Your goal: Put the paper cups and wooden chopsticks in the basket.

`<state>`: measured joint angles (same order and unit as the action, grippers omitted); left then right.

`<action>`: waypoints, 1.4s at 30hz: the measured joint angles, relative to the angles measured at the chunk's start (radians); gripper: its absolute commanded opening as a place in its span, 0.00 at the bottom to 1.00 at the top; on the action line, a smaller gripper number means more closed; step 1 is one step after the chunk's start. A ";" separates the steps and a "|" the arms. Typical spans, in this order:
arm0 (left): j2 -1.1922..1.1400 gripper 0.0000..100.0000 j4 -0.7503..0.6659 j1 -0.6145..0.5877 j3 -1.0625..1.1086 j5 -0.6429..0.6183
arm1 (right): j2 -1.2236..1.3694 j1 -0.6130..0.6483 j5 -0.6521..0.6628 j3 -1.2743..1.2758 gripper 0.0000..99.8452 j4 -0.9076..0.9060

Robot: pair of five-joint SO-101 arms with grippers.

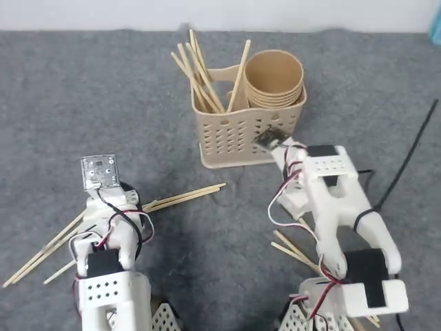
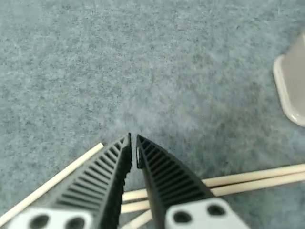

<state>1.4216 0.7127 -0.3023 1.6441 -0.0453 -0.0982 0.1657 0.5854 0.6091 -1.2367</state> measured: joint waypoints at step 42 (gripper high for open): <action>0.000 0.01 -0.017 0.000 0.000 0.000 | -0.833 0.017 -0.752 -0.565 0.02 0.215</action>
<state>1.4216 0.6958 -0.3023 1.6441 -0.0453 -0.9314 0.1826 -0.1665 0.0445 -1.0219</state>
